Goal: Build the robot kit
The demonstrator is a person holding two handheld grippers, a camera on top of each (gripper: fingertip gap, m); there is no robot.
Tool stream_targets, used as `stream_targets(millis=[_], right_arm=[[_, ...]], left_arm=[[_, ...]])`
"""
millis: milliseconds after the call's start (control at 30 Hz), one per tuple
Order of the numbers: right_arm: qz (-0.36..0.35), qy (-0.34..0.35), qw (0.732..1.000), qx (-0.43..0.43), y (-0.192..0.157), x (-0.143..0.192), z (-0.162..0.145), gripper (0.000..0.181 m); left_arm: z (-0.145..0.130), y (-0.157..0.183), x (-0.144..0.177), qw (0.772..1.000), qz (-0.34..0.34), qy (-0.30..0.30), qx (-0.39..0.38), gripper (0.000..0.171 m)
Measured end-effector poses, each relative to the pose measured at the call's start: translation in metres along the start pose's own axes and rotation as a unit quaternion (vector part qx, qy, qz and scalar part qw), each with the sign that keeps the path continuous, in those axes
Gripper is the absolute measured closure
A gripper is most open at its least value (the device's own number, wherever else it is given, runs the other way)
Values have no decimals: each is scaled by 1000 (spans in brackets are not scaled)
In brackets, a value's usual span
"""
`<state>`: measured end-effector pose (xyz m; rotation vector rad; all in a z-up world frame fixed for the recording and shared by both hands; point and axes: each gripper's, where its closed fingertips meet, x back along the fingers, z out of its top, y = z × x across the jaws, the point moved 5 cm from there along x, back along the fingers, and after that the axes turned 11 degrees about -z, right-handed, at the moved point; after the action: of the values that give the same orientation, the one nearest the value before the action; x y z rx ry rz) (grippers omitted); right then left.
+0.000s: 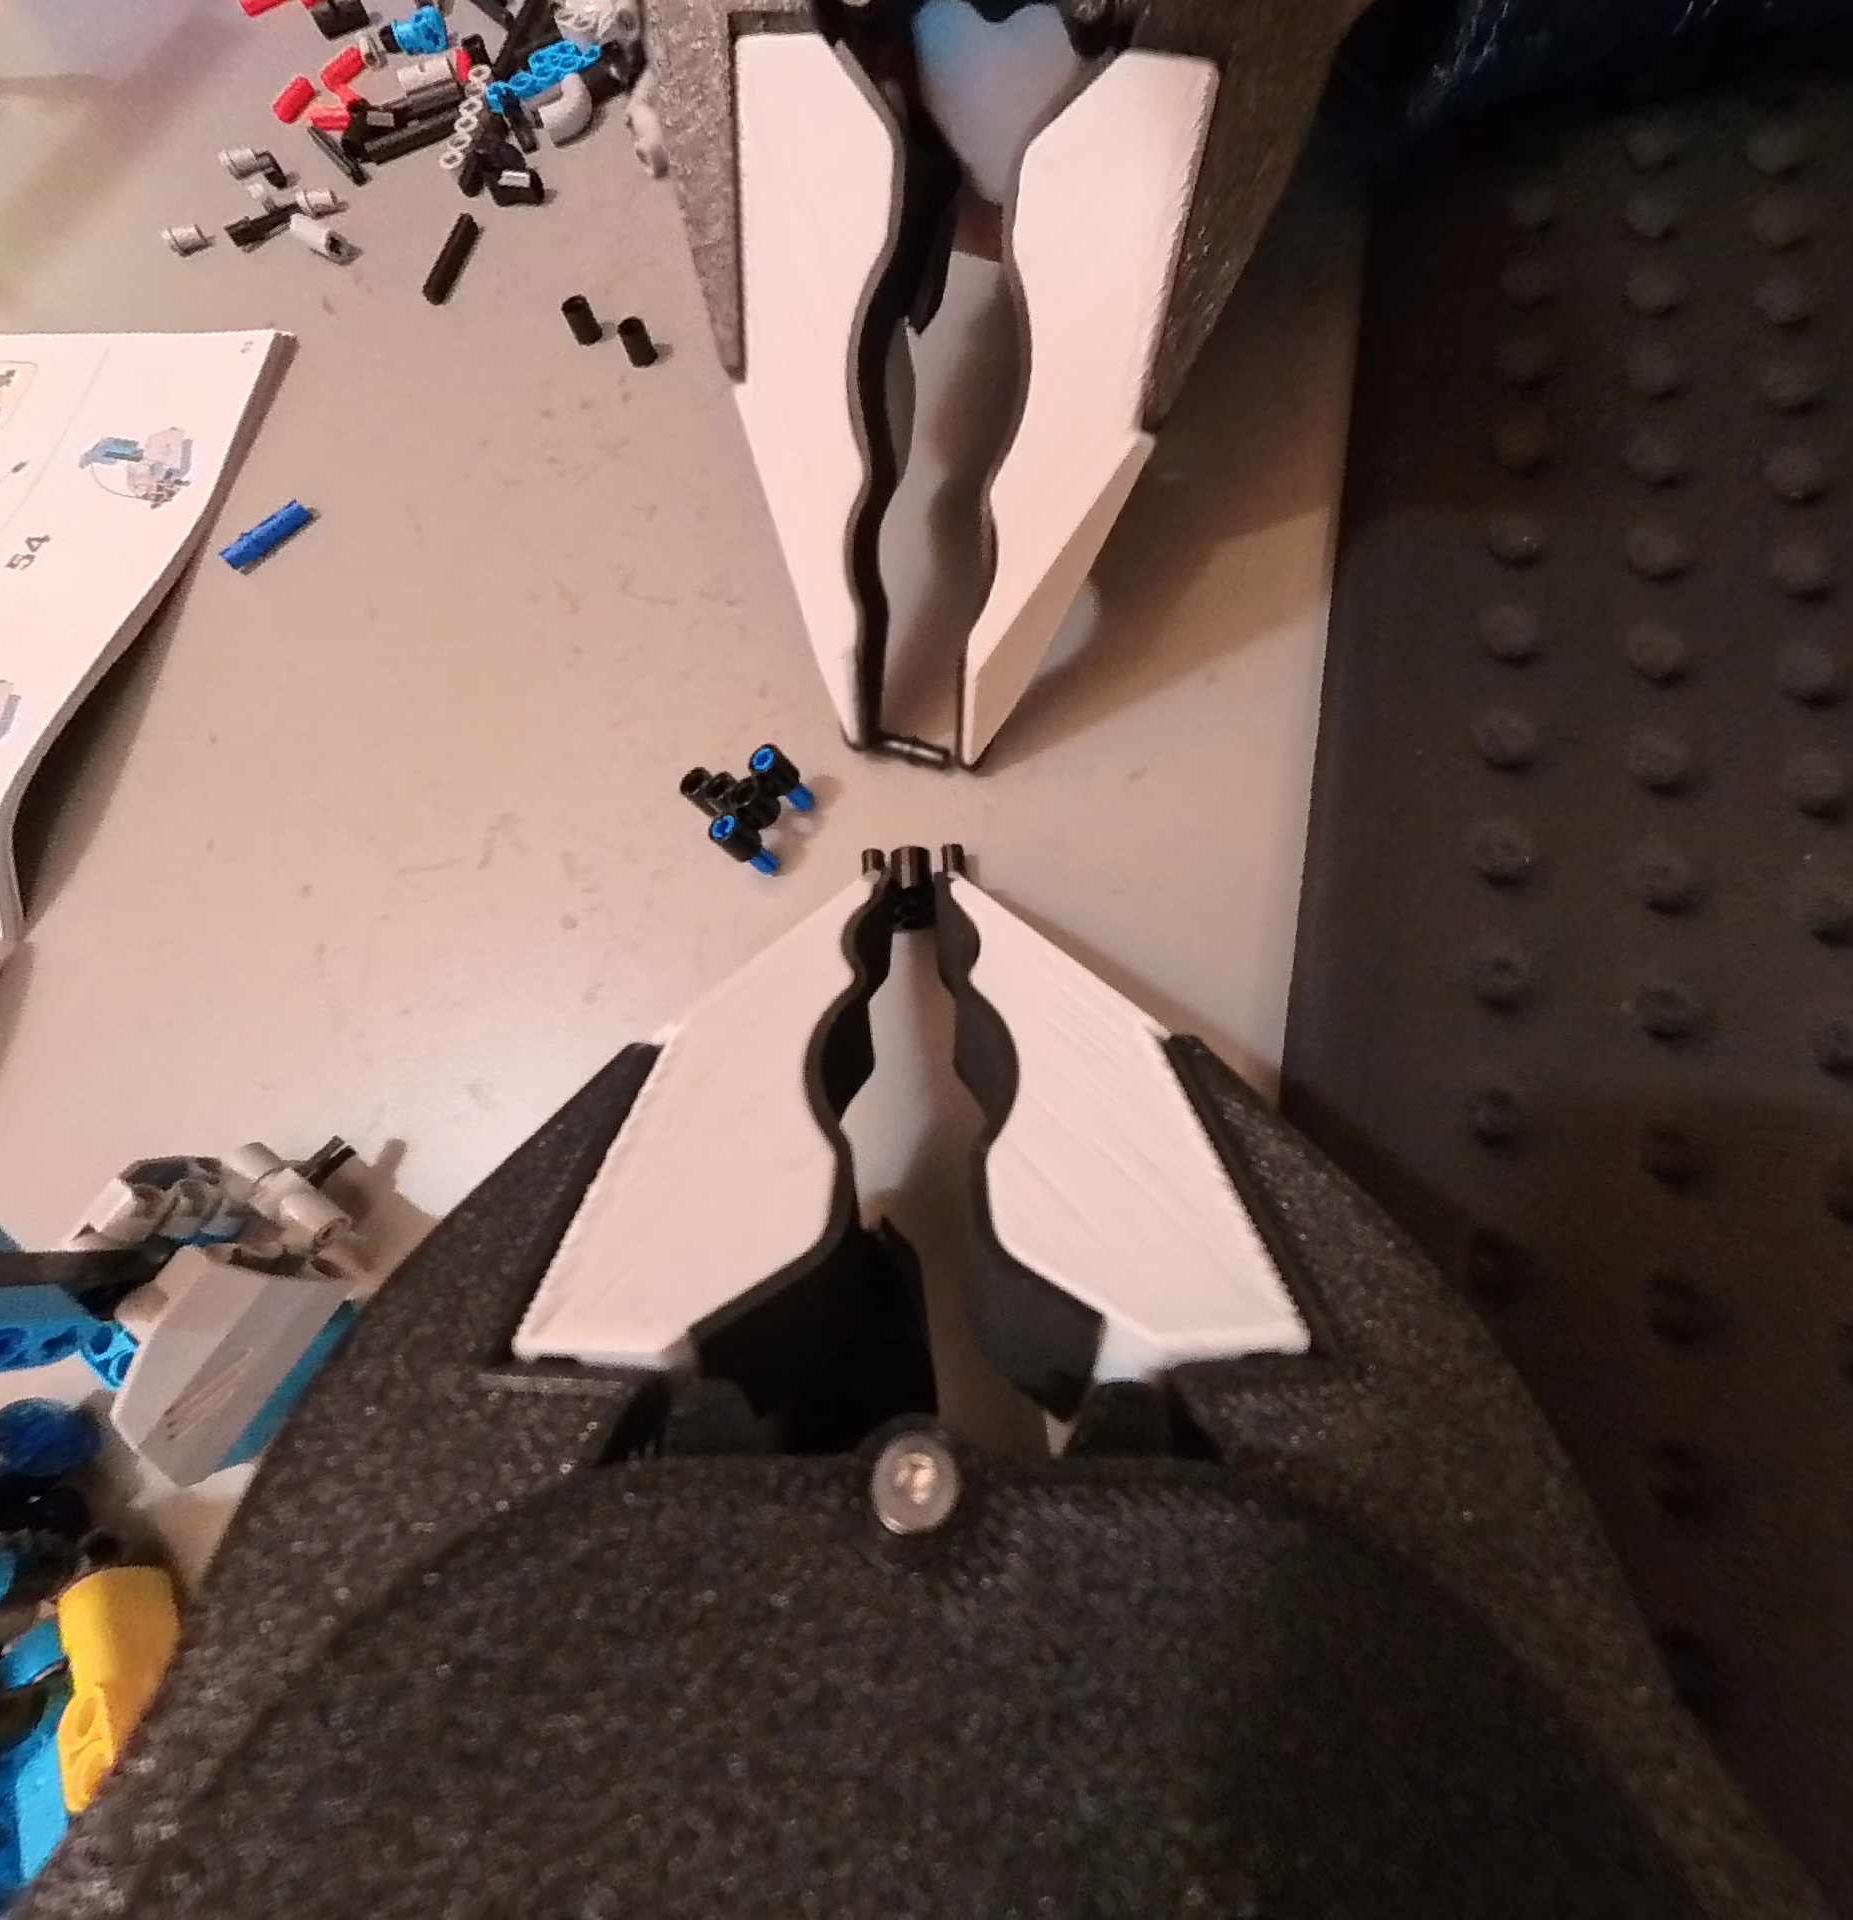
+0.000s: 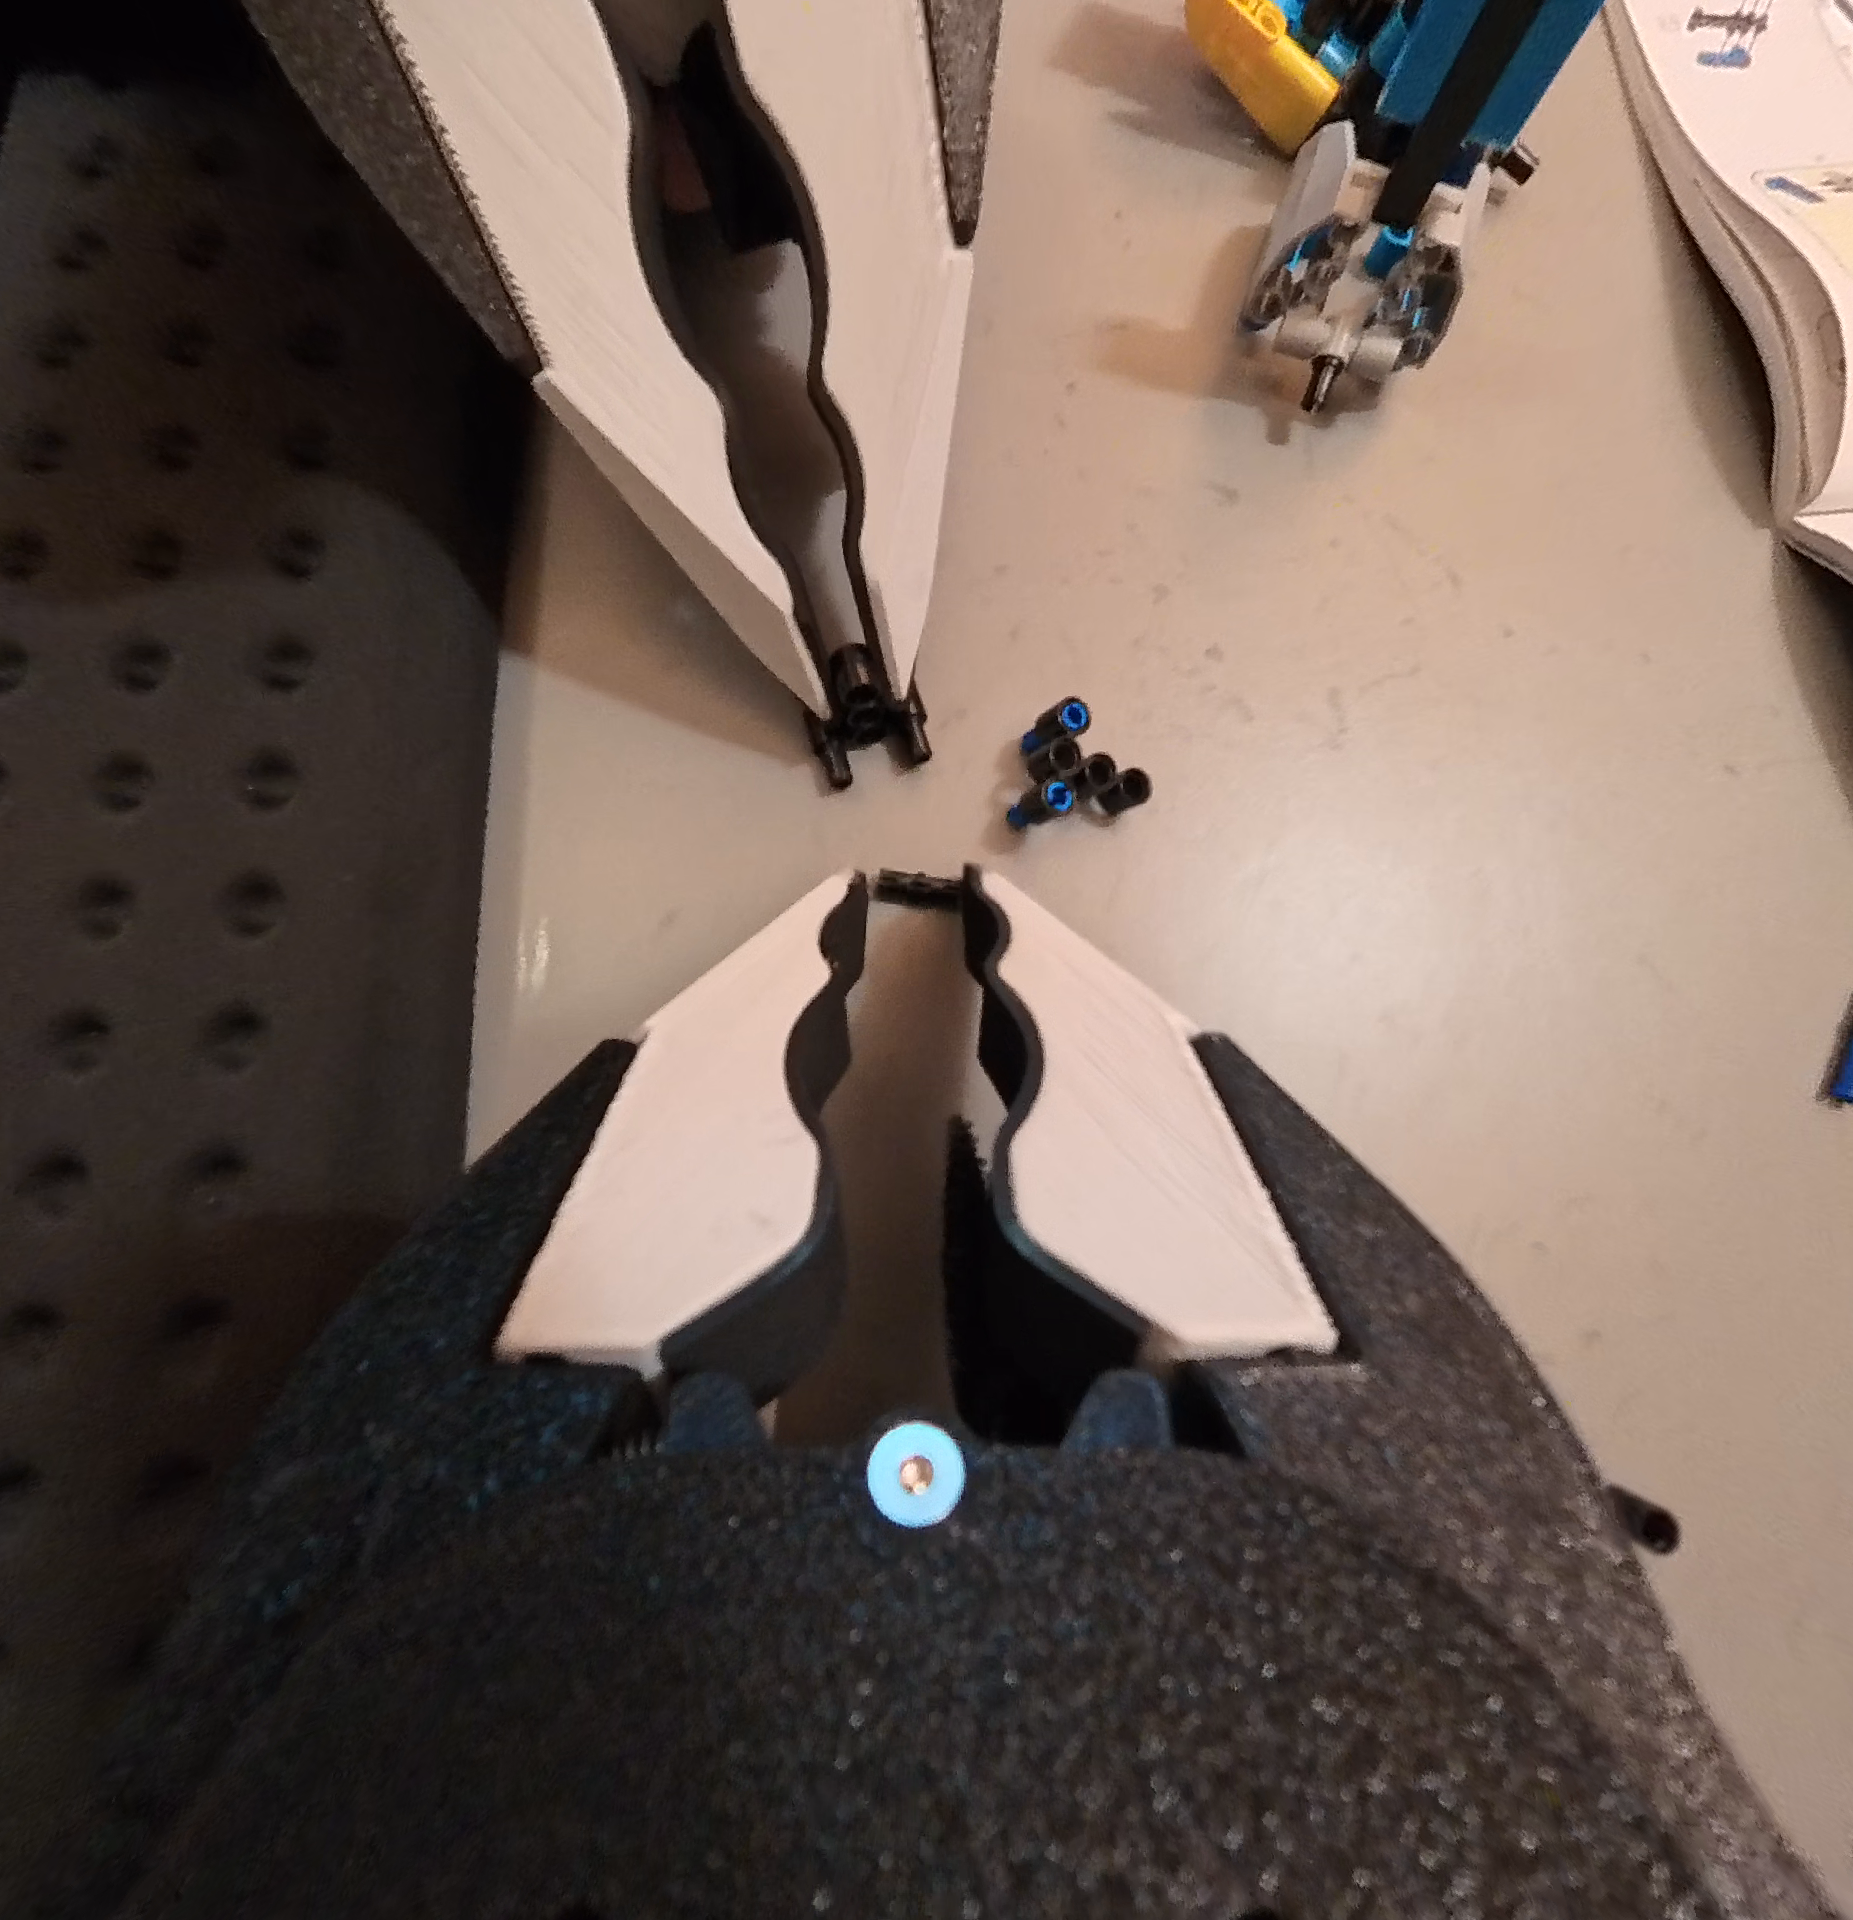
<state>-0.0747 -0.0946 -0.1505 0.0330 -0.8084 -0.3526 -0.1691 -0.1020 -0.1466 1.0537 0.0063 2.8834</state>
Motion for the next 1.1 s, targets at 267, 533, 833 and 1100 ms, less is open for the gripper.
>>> stream_targets(millis=[267,533,833,1100], right_arm=[[18,-5,1000,0,-7,8,-6,166],[79,30,993,87,-13,7,2,164],[116,8,989,95,-3,0,0,176],[92,18,994,58,-12,-3,10,177]], left_arm=[[0,1,0,1000,-1,0,-3,164],[0,7,0,1000,-27,1,-8,164],[0,11,-1,999,-27,-1,-19,163],[0,11,-1,999,-26,-1,-22,164]])
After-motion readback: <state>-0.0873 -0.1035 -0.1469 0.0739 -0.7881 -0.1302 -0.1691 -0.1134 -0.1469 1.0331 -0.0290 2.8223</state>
